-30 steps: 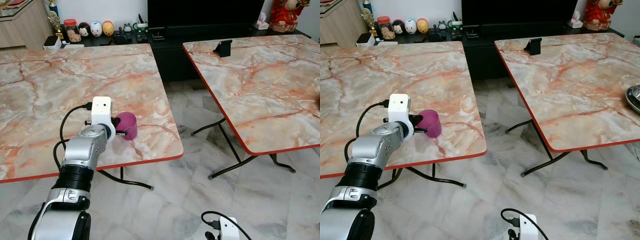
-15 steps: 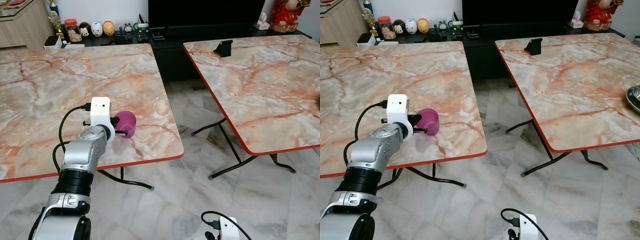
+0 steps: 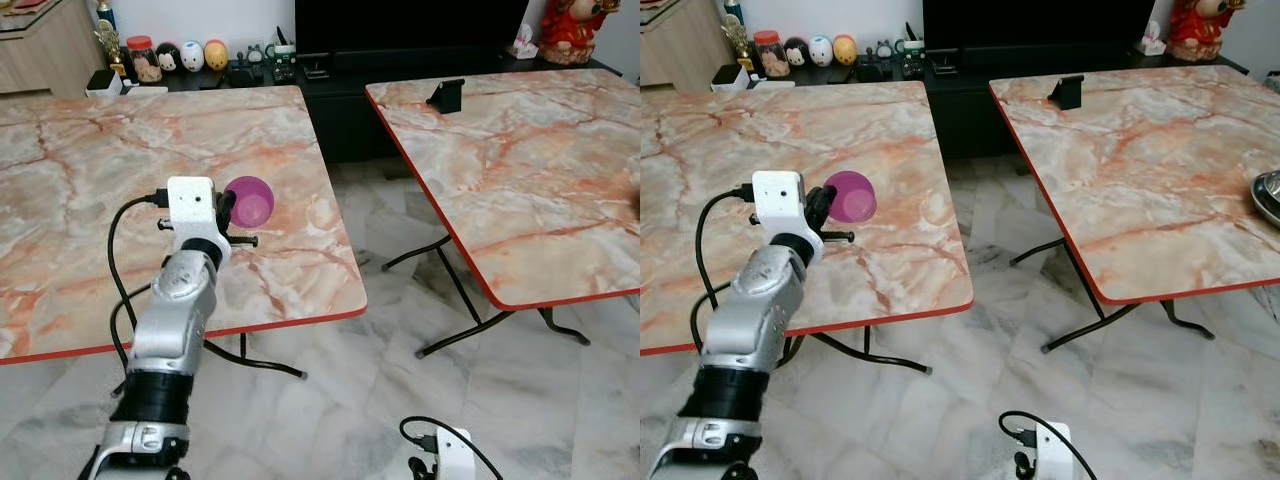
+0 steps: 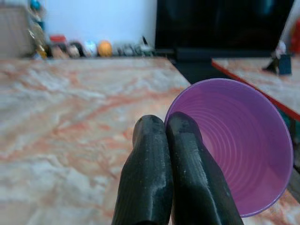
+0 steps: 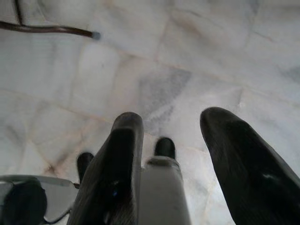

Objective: Setting the table

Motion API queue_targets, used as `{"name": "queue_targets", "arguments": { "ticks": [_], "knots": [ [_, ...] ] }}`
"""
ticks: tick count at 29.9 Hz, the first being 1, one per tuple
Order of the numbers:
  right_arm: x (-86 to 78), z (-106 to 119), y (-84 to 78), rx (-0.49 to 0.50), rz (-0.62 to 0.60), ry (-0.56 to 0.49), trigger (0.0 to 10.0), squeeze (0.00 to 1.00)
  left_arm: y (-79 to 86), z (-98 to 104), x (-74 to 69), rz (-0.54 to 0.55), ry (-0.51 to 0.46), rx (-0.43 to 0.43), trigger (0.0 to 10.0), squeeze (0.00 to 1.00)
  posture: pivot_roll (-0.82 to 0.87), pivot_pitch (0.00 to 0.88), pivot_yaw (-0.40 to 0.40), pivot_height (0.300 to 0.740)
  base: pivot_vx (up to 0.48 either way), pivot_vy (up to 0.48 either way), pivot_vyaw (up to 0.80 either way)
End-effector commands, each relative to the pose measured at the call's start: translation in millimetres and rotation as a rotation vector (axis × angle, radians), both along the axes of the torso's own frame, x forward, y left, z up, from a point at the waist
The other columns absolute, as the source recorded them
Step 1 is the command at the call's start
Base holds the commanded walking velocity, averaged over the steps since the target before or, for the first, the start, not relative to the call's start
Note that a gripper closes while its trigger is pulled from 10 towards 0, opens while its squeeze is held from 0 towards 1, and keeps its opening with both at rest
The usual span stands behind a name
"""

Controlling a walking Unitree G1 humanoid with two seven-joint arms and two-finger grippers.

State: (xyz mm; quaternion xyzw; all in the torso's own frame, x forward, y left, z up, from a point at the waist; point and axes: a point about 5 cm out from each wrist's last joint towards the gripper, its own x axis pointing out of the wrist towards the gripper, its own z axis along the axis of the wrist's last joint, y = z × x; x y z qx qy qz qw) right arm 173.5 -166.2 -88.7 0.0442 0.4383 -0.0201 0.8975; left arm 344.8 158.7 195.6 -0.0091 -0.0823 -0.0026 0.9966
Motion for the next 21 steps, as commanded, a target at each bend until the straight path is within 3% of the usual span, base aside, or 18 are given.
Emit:
{"name": "queue_targets", "arguments": {
  "ticks": [1, 4, 10, 21],
  "knots": [
    [-2.7, -1.5, 0.5, -0.006, 0.0, 0.015, 10.0, 0.0, 5.3, -2.2, -1.9, 0.045, -0.032, 0.035, 10.0, 0.0, 0.04, 0.0, -0.013, 0.74, 0.0, 0.0, 0.0],
    [-2.3, -1.2, 0.0, -0.007, -0.003, 0.011, 10.0, 0.0, 7.0, -6.1, -4.1, 0.065, -0.052, 0.018, 10.0, 0.0, 0.02, 0.0, -0.011, 0.74, 0.0, 0.0, 0.0],
    [-6.2, -1.5, -12.1, -0.02, -0.012, 0.009, 10.0, 0.0, 8.9, -0.7, -4.8, 0.094, -0.117, 0.097, 10.0, 0.0, 0.02, 0.0, -0.01, 0.74, 0.0, 0.0, 0.0],
    [-7.8, -1.8, -14.0, -0.04, 0.025, 0.012, 10.0, 0.0, 5.1, -2.6, -5.1, 0.071, -0.139, 0.073, 10.0, 0.0, 0.01, 0.0, -0.004, 0.74, 0.0, -0.472, 0.0]
  ]
}}
